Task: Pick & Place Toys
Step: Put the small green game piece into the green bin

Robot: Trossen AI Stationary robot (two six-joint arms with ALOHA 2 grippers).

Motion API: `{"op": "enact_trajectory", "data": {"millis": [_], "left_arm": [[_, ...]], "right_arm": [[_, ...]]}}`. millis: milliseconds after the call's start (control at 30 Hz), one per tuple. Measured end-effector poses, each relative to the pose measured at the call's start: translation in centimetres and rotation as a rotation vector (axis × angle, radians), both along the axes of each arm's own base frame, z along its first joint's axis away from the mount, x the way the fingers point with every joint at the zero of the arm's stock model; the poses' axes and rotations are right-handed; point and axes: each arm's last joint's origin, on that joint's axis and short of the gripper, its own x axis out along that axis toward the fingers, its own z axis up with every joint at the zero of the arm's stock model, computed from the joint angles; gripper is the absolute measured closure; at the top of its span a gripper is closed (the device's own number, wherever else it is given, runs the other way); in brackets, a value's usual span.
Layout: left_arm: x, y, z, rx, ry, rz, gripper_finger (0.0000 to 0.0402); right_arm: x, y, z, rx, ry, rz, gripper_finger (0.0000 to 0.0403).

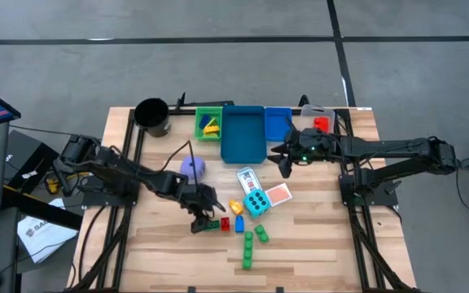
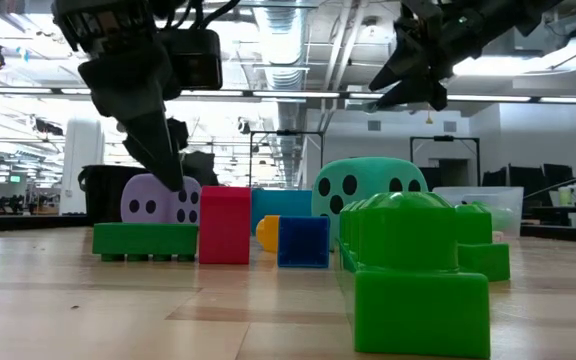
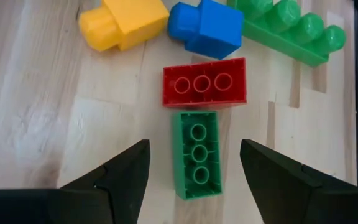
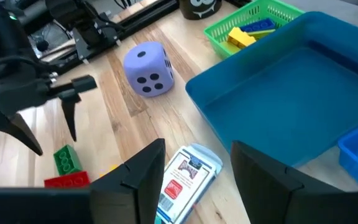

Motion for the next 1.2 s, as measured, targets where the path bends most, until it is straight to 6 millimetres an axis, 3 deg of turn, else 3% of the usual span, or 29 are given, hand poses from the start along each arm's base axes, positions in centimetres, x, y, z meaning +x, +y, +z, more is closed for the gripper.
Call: {"op": "enact_trajectory", "data": {"millis": [233, 467, 767, 1200], "left_arm": [[-0.4, -1.3, 0.0, -0.01, 0.01, 0.087, 0.0158], [-0.9, -2.6, -0.1, 0.007, 0.014, 0.063, 0.0158], [-0.8, -2.8, -1.7, 0.089, 0.068, 0.086, 0.0158], [-0.8, -3.3, -1.8, 0.096, 0.046, 0.062, 0.0158]], "right_arm": [[-0.1, 0.0, -0.1, -0.061, 0.027, 0.038, 0.0223], [-0.1, 0.0, -0.1, -0.058, 0.026, 0.034, 0.0223], [-0.1, 0.0, -0.2, -0.055, 0.038, 0.028, 0.0223], [-0.2, 0.1, -1.7, -0.033, 0.18, 0.039, 0.0223]]}}
